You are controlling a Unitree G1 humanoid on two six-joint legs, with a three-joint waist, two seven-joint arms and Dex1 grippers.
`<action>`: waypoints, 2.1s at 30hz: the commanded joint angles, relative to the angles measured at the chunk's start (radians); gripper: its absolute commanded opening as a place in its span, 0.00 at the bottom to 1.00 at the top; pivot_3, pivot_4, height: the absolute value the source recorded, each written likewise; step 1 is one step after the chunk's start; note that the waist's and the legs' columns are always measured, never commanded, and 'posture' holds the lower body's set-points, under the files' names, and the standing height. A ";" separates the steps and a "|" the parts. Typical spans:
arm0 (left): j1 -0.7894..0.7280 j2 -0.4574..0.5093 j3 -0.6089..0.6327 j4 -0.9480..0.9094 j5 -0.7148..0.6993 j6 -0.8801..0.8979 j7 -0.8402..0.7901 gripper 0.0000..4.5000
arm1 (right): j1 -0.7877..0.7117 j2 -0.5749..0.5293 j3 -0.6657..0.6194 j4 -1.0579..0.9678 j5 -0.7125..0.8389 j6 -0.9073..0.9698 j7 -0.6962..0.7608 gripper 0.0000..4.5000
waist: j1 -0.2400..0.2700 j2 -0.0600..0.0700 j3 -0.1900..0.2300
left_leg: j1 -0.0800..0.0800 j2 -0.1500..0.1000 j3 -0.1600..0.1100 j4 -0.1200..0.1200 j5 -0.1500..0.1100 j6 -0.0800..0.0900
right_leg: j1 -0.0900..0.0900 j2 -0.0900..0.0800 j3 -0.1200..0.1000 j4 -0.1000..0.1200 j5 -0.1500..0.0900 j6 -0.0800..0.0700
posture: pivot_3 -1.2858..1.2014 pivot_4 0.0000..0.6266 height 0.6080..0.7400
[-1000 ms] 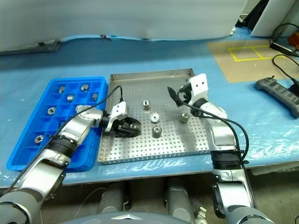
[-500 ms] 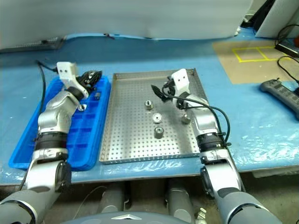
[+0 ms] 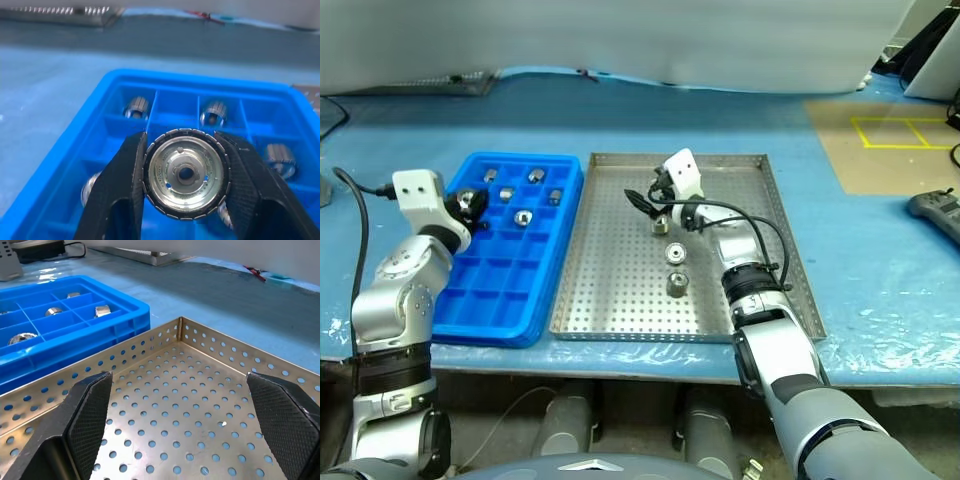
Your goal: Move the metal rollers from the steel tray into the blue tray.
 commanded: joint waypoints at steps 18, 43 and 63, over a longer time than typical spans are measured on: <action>-0.110 -0.014 -0.019 0.061 -0.064 -0.003 -0.078 0.97 | 0.014 -0.072 -0.041 -0.079 0.000 -0.016 -0.023 1.00 | -0.002 0.000 0.000 | -0.001 0.000 0.000 0.000 0.000 0.000 | 0.000 0.000 0.000 -0.001 0.000 0.000 | 0.56 0.24 1.00; -0.787 -0.108 -0.428 1.272 0.164 -0.643 -0.926 0.97 | 0.561 -0.293 -0.105 -1.070 0.148 0.559 -0.053 1.00 | -0.105 0.000 0.000 | 0.003 -0.008 0.002 -0.006 0.000 0.002 | 0.005 0.001 0.003 -0.014 -0.002 0.011 | 0.38 0.24 1.00; -0.739 -0.123 -0.268 1.337 0.168 -0.647 -0.904 0.38 | 0.569 -0.287 -0.107 -1.025 0.096 0.529 -0.171 1.00 | -0.114 0.000 0.000 | 0.003 -0.011 0.003 -0.006 -0.004 0.009 | 0.010 0.000 0.003 -0.022 0.002 0.006 | 0.39 0.24 1.00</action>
